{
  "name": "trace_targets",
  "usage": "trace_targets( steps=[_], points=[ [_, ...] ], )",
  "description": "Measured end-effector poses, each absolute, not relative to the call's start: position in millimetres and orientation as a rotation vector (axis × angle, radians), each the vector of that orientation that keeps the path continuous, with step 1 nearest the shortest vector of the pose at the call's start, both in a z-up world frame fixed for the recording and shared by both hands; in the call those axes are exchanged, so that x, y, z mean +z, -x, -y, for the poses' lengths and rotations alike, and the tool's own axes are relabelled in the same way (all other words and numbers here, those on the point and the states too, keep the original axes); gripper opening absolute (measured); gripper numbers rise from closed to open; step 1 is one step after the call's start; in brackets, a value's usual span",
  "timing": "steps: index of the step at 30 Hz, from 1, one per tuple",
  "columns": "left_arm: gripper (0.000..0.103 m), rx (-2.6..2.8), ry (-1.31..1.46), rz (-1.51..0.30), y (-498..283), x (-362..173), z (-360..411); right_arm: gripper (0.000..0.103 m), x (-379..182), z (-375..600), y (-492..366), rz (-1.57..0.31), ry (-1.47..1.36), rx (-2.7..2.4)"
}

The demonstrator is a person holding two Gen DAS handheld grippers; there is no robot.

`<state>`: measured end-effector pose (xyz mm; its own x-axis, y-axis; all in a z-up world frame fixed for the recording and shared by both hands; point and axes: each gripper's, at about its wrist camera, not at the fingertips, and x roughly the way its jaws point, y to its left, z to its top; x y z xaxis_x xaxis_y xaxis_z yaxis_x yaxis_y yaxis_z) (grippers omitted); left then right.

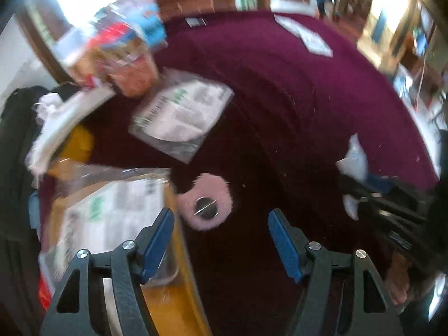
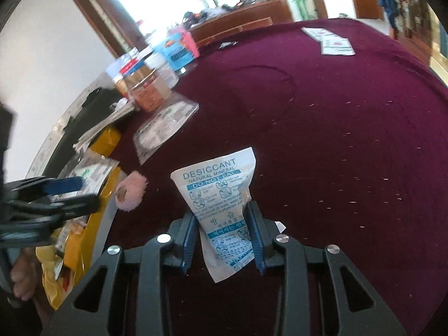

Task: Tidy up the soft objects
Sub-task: 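Grasp the white DESICCANT sachet with the right tool while the left tool grasps the pink fuzzy pouch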

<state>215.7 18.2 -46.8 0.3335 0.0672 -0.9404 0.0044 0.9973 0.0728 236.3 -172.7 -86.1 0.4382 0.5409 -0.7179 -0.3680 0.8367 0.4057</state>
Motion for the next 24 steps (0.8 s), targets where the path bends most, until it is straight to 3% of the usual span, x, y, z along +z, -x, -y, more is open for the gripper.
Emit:
trace_targets(
  steps=[14, 22, 24],
  points=[
    [0.072, -0.077, -0.08, -1.485, -264, -97, -31, 0.034, -85, 181, -231, -0.956, -0.221, 0.574],
    [0.068, -0.049, -0.171, -1.434, -252, -91, -26, 0.034, -87, 180, -231, -0.967, -0.232, 0.575],
    [0.06, -0.036, -0.252, -1.422, -249, -95, -20, 0.034, -86, 179, -231, -0.965, -0.226, 0.575]
  ],
)
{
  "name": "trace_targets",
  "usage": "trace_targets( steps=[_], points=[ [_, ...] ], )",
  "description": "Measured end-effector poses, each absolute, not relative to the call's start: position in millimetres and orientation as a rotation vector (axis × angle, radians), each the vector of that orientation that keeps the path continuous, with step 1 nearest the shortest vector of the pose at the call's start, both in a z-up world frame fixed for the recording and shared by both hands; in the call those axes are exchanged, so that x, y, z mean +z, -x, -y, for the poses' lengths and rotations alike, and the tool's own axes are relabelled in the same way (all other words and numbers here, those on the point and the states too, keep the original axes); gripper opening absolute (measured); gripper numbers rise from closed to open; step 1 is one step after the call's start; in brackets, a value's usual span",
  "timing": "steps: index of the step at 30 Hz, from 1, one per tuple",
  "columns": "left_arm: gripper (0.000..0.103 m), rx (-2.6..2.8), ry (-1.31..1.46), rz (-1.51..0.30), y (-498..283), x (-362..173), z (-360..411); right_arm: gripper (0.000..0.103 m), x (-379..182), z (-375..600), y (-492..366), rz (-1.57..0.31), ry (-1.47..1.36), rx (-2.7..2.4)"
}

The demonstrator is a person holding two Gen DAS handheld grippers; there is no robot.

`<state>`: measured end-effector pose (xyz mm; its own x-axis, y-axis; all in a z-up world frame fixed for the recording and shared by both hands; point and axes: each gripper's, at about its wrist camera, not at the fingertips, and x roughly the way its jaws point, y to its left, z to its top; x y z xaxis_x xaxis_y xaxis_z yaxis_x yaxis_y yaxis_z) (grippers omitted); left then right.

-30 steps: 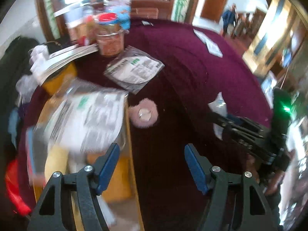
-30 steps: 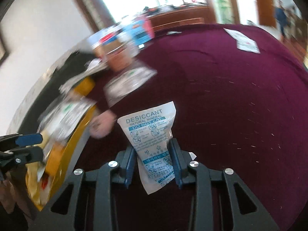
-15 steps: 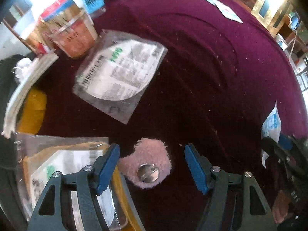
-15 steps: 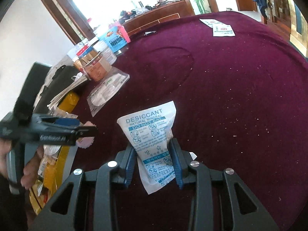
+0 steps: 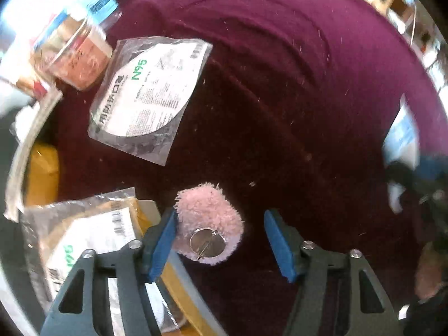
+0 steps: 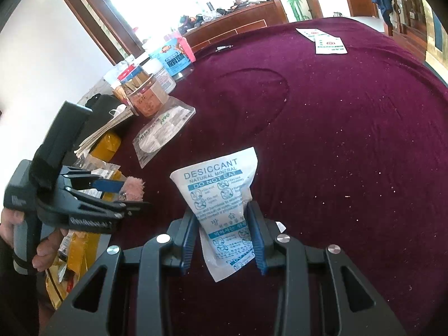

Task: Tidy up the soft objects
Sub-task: 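Grasp the white DESICCANT sachet with the right tool while the left tool grasps the pink fuzzy pouch, then carry the pink pouch with the left tool while the right tool carries the sachet into the tray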

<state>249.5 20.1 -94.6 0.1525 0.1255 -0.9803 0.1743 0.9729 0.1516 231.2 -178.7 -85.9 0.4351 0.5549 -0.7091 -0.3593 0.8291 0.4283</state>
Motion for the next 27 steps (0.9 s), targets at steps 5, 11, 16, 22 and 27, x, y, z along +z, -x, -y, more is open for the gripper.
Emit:
trace_targets(
  steps=[5, 11, 16, 22, 27],
  points=[
    [0.03, 0.03, -0.159, -1.403, -252, -89, -34, 0.034, -87, 180, -232, -0.964, -0.229, 0.561],
    [0.027, -0.02, -0.01, -1.351, -234, -56, -41, 0.034, -88, 181, -233, -0.961, -0.226, 0.561],
    [0.027, -0.135, 0.17, -1.264, -188, 3, -45, 0.034, -83, 179, -228, -0.939, -0.208, 0.586],
    [0.027, -0.091, 0.308, -1.182, -120, 40, -70, 0.034, -77, 165, -217, -0.914, -0.16, 0.668],
    [0.027, -0.013, 0.419, -1.122, -77, 43, -112, 0.034, -73, 153, -207, -0.892, -0.103, 0.717]
  ],
)
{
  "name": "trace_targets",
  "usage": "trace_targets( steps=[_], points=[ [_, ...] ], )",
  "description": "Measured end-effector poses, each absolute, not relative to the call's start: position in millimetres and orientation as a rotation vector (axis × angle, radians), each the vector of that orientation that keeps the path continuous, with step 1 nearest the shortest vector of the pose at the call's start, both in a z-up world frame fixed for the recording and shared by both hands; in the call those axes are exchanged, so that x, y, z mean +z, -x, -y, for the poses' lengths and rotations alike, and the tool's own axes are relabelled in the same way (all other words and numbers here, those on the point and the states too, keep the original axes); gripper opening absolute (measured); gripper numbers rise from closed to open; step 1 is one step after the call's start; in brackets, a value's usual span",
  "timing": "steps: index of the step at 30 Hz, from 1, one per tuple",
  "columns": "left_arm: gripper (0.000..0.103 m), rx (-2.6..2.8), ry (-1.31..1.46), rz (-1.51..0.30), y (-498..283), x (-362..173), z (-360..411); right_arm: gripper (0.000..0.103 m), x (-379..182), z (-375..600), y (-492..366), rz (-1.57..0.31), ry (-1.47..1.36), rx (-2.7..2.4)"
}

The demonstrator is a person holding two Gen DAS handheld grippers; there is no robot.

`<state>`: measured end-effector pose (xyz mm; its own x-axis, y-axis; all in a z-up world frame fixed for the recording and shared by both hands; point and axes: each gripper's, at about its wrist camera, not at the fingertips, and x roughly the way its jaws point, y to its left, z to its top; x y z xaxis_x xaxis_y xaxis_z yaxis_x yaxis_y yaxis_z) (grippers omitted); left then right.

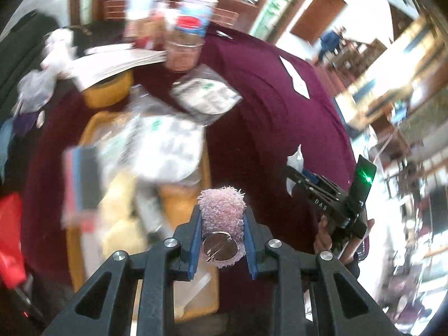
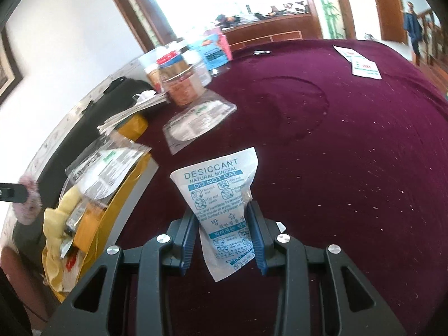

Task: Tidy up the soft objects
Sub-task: 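Carry the pink pouch with the left tool while the right tool carries the sachet into the tray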

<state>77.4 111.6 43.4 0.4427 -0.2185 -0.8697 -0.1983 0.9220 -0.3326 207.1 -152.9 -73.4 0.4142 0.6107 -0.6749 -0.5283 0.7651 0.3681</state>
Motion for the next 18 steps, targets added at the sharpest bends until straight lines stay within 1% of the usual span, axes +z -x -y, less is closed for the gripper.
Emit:
trace_targets(
  steps=[6, 9, 12, 16, 18],
  points=[
    [0.027, 0.096, 0.52, -1.122, -30, 19, -146, 0.034, -60, 143, -188, -0.839, -0.059, 0.724],
    [0.027, 0.149, 0.553, -1.119, -15, 9, -157, 0.034, -38, 133, -155, -0.819, -0.097, 0.82],
    [0.027, 0.219, 0.526, -1.089, -11, 9, -169, 0.034, -16, 102, -115, -0.801, -0.051, 0.917],
    [0.028, 0.287, 0.517, -1.055, -8, 3, -183, 0.034, -5, 62, -77, -0.836, -0.05, 1.067],
    [0.028, 0.285, 0.52, -1.073, -7, -9, -186, 0.034, -8, 44, -67, -0.867, -0.046, 1.099]
  ],
)
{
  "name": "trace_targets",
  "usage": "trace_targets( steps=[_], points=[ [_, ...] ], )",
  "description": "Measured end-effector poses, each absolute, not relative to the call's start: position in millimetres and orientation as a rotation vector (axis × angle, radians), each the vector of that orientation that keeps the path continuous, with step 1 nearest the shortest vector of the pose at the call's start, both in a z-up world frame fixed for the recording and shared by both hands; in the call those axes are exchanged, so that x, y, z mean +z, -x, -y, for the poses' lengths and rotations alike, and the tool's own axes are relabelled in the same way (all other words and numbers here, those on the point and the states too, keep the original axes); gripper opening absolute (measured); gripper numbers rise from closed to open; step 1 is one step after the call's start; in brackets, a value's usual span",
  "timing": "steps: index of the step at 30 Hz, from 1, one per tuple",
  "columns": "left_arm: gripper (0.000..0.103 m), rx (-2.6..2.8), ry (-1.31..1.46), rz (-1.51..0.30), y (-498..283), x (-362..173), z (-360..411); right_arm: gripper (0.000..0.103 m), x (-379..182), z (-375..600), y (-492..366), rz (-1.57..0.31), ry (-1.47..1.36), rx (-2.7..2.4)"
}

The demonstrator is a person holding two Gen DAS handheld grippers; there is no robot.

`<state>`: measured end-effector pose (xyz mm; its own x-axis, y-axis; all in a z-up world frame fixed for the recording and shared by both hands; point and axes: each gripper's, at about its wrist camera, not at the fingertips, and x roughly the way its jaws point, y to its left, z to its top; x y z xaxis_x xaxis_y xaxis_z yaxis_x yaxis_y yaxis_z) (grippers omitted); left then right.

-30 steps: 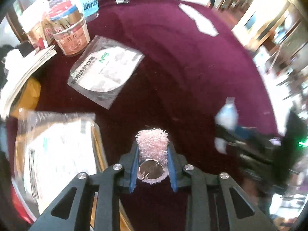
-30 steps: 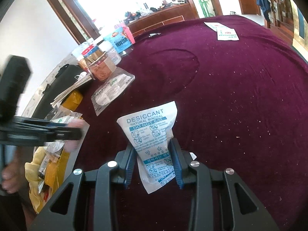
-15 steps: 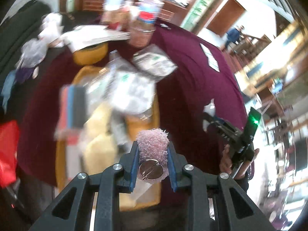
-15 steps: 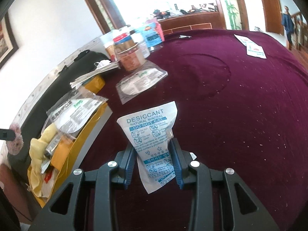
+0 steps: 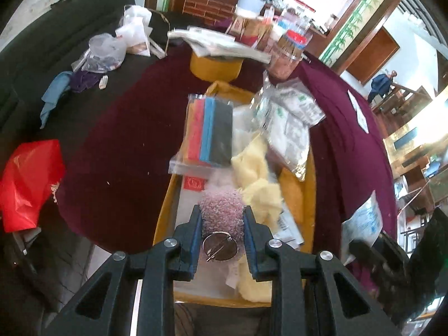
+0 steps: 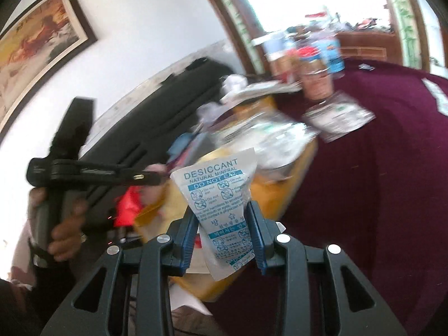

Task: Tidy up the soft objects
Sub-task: 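Carry the pink pouch with the left tool while the right tool carries the sachet into the tray, then open both tools and withdraw them from the tray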

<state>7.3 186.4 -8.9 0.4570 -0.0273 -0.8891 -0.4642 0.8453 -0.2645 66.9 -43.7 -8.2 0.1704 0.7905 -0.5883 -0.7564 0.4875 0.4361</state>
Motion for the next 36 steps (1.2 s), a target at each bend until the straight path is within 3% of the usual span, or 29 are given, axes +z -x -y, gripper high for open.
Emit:
trace_targets(
  steps=[8, 21, 29, 34, 36],
  points=[
    [0.028, 0.346, 0.46, -1.117, -6, -27, -192, 0.034, -35, -4, -37, -0.948, 0.061, 1.055],
    [0.034, 0.364, 0.462, -1.114, -4, -38, -200, 0.035, -44, -21, 3, -0.877, 0.264, 0.96],
    [0.042, 0.418, 0.388, -1.091, -5, -36, -188, 0.055, -50, -23, -7, -0.862, 0.255, 0.929],
    [0.054, 0.478, 0.348, -1.066, -3, -30, -180, 0.067, -46, -14, -13, -0.879, 0.16, 0.982],
    [0.072, 0.504, 0.311, -1.06, -1, -23, -177, 0.07, -43, -11, -11, -0.859, 0.148, 0.987]
  ],
)
